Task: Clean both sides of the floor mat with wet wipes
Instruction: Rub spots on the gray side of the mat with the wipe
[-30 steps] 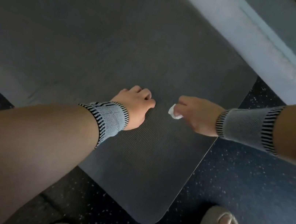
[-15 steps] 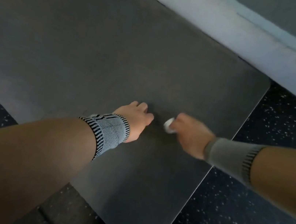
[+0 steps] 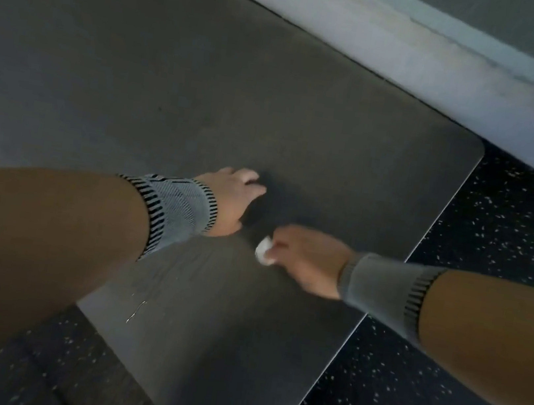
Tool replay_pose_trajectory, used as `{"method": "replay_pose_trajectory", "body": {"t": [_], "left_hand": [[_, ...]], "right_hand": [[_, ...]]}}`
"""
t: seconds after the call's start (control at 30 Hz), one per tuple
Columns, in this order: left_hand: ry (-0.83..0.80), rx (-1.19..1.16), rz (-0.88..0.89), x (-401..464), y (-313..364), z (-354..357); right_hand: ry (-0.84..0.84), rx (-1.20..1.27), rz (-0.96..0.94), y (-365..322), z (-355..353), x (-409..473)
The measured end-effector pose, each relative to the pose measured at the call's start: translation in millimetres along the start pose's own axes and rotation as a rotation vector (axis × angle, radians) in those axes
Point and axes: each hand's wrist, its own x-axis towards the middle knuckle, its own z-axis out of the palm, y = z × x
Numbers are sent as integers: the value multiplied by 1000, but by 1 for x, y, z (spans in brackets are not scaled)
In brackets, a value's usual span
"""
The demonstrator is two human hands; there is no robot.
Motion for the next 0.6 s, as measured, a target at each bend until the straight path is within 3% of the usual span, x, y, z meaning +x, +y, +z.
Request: {"method": "replay_pose_trajectory", "body": {"t": [0.13,0.17,0.37,0.53,0.6], "left_hand": [[-20,-167,-120,13,22,1],[-17,-205,-150,15,28,4],[122,-347,-246,19,41,20],[188,-396,-315,23,51,16],[202,-364,-302,24,55,14]], "right_hand": [[332,-90,408,71,-30,8],[379,-120,412,73,-29,7],[89,-37,-18,25,-8,-3],[372,-112,437,97,-49,4],[291,-109,366,82,-41,4]]}}
